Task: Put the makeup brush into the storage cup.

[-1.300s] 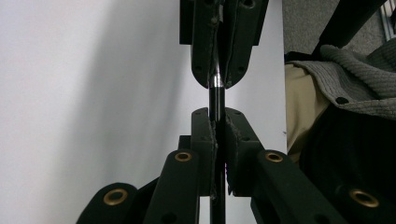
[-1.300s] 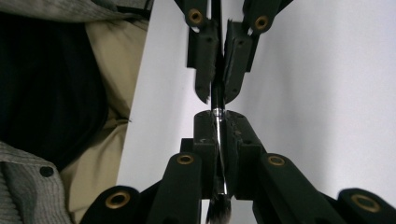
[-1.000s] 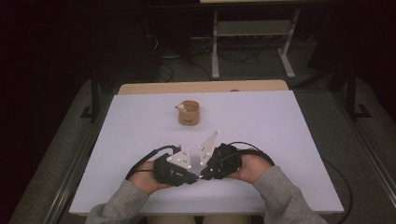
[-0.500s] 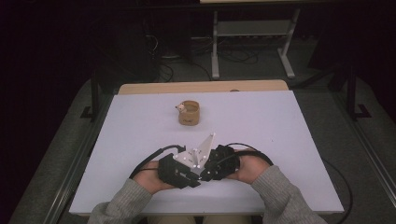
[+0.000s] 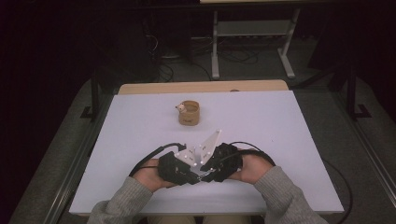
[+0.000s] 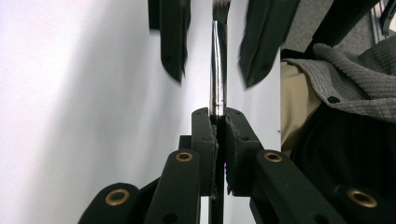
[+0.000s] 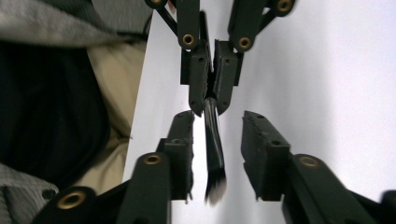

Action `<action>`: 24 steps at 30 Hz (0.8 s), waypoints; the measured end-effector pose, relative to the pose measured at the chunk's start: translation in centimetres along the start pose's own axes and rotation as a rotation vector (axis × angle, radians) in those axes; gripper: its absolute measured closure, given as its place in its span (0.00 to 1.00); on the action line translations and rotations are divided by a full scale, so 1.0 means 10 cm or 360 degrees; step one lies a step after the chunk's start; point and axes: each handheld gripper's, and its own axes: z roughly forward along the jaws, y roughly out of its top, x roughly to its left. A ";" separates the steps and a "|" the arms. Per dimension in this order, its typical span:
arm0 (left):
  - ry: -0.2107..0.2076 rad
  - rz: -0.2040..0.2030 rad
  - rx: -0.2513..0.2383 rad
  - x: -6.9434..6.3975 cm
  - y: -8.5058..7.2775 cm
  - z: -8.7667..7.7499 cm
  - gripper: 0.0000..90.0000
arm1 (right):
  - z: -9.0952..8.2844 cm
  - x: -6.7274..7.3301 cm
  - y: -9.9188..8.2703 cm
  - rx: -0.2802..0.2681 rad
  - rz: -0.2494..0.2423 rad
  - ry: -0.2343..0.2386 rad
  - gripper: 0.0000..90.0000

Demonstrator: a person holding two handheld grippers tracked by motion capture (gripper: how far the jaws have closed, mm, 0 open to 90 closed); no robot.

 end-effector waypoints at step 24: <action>0.0023 -0.0125 -0.0143 0.24 -0.09 -0.24 0.93 | -0.46 -0.07 -0.71 -0.0371 0.0361 -0.0206 0.43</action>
